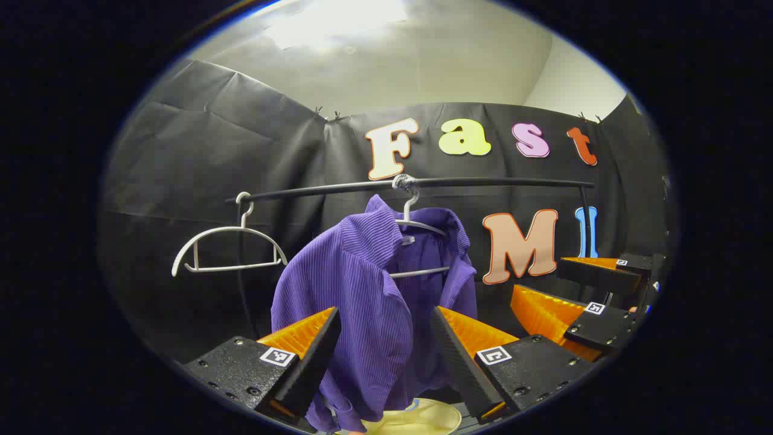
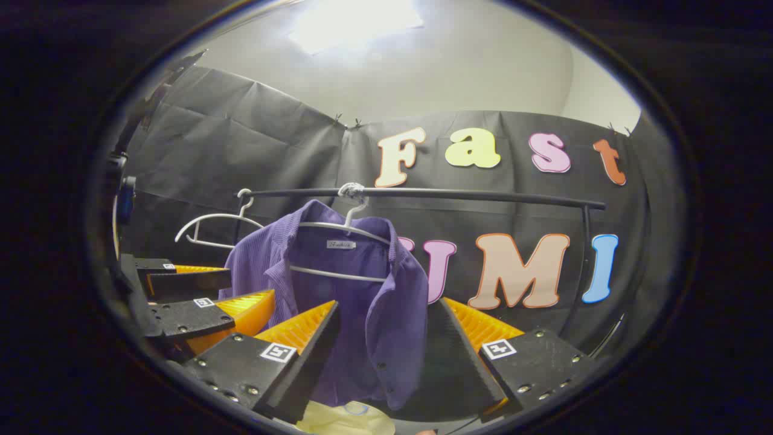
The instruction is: Grasp the clothes on the hanger with both hands and then place them into the laundry hamper below.
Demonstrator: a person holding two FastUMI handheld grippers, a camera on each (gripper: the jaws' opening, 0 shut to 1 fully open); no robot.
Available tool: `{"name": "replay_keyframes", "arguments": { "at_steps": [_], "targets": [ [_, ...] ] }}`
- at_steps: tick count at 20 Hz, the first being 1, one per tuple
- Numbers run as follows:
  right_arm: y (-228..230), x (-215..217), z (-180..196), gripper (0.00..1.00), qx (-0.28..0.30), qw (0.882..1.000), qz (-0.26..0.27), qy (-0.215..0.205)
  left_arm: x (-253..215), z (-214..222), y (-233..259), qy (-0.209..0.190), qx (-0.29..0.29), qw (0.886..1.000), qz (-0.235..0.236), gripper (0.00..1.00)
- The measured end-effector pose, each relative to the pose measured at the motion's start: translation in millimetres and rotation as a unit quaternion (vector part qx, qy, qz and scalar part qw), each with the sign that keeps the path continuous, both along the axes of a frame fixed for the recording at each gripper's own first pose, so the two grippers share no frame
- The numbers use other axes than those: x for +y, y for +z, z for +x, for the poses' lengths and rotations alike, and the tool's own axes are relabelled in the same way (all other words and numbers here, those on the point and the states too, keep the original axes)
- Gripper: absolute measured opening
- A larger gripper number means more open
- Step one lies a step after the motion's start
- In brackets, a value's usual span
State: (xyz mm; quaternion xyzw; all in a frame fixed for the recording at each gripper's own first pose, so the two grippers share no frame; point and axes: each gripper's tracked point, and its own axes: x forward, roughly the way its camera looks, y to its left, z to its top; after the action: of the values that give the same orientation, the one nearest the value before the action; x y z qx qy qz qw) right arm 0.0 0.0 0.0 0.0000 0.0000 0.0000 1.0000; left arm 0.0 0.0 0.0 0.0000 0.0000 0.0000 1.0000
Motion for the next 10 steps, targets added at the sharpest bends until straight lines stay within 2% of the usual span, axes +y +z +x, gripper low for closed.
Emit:
{"name": "replay_keyframes", "arguments": {
  "at_steps": [10],
  "targets": [
    [-11.4, 0.0, -6.6, 0.94, 0.017, 1.0, 0.017, 0.002, 4.6, 0.7, -6.7, -0.007, 0.006, 1.0, 0.006, 0.92]
  ]
}}
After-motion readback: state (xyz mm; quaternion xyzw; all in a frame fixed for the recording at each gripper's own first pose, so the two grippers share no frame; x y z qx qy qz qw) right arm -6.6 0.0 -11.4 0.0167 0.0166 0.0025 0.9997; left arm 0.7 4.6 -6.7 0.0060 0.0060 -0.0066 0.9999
